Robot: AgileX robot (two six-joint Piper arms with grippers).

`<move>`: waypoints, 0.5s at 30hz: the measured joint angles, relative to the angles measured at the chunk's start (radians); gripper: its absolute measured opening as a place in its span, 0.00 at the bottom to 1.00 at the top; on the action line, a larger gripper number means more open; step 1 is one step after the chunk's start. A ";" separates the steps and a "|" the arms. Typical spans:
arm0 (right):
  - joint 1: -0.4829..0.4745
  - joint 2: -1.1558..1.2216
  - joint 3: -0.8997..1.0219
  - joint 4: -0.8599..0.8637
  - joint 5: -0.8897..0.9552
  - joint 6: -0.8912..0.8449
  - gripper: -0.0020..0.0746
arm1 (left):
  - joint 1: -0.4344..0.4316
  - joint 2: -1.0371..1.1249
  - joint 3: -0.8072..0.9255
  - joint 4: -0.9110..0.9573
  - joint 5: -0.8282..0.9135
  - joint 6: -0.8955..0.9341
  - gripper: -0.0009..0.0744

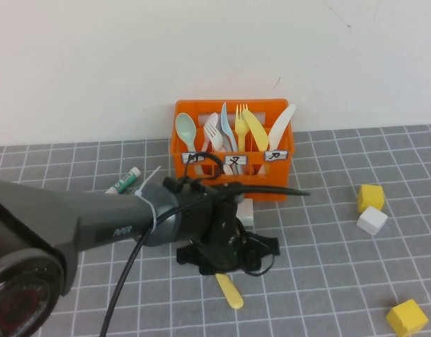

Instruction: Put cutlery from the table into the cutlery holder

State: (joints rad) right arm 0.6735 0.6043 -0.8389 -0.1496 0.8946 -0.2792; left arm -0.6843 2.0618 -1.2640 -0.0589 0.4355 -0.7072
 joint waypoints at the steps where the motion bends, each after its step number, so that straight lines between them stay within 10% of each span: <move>1: 0.000 0.000 0.000 0.000 0.000 0.000 0.03 | 0.000 0.004 0.000 0.049 0.002 -0.041 0.52; 15: 0.000 0.000 0.000 0.002 -0.013 -0.020 0.03 | -0.012 0.006 0.002 0.279 0.132 -0.178 0.52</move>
State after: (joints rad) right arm 0.6735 0.6043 -0.8389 -0.1478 0.8817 -0.2993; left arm -0.6967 2.0680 -1.2621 0.2201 0.5672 -0.8852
